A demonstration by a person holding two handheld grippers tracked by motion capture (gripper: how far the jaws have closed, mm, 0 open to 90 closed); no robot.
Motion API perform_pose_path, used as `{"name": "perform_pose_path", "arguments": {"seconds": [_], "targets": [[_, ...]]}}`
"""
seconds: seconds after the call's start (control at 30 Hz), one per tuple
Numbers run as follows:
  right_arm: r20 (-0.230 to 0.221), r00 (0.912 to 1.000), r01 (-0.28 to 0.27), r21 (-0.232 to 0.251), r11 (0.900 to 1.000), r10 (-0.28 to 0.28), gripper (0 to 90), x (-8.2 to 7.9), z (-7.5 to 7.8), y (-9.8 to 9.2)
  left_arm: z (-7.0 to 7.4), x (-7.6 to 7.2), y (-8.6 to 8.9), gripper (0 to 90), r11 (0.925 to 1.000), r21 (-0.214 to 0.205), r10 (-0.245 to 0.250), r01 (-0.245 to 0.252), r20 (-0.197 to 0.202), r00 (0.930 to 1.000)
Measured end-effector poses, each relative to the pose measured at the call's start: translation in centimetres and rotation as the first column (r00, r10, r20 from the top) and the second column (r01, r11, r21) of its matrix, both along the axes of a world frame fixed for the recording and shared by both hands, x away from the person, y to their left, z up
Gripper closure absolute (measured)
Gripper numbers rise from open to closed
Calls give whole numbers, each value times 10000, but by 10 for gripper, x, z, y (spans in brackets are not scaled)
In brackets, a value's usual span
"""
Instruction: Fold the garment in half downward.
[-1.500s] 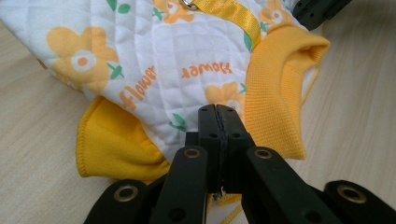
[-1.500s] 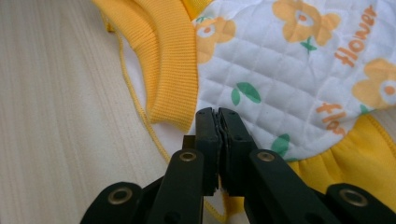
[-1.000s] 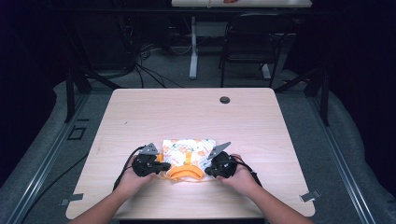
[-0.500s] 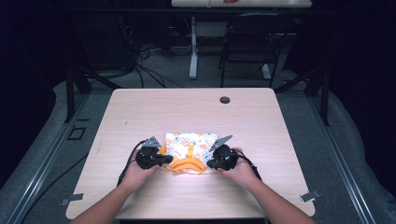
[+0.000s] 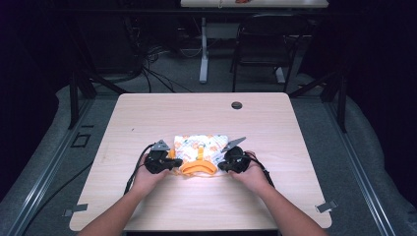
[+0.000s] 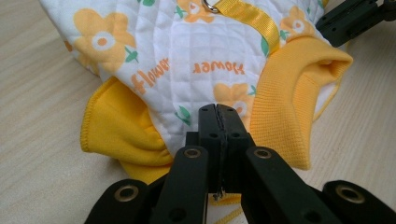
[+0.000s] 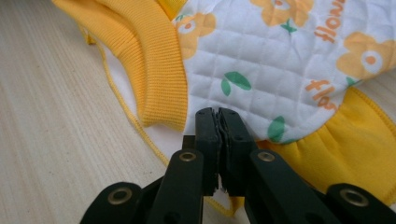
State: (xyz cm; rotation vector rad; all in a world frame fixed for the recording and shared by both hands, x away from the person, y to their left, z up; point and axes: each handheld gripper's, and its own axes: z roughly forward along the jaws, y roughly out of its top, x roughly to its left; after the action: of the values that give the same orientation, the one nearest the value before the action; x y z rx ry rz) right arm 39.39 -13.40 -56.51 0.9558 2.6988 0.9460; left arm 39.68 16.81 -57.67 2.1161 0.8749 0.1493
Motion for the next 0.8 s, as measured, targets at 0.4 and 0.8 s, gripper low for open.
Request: {"name": "perform_pose_path", "arguments": {"seconds": [0.4,0.8], "targets": [[365,9992,-179,362,9992,165,812,-16,16,0,14,-11,4,823,10000,8,47,-47,317,9995],[623,9981,-31,438,9990,4,667,-48,29,-12,26,-42,19,668,9993,-294,242,-228,469,9986]]}}
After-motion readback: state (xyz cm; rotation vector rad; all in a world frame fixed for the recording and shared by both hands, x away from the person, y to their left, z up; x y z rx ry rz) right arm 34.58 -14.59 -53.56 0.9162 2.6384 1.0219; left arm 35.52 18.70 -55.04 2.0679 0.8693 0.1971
